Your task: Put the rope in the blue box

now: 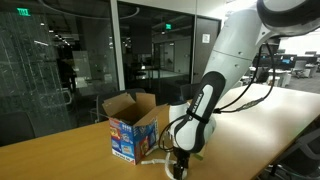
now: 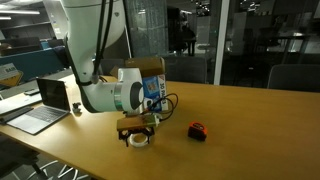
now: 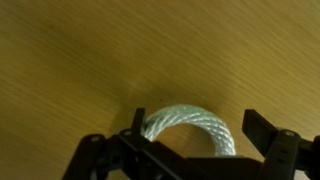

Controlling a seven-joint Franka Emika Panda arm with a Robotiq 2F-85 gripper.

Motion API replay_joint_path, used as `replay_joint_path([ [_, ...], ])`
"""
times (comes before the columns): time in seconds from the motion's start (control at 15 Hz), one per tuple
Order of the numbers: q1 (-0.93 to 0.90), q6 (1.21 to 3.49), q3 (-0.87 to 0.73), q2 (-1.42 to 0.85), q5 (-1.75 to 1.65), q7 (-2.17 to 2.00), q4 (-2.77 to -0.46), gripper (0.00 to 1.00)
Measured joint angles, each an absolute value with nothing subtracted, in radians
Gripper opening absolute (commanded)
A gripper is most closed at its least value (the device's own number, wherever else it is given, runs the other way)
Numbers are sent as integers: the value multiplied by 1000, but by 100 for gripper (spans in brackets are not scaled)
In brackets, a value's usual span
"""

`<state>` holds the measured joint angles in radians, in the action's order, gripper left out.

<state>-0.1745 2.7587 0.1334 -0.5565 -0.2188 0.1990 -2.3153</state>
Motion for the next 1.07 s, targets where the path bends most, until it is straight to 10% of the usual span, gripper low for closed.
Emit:
replay_joint_path([
  [0.73,-139,2772,174,-570,-201,200,-2310,16],
  [1.07,-136,2772,194,-569,-179,200,-2313,13],
])
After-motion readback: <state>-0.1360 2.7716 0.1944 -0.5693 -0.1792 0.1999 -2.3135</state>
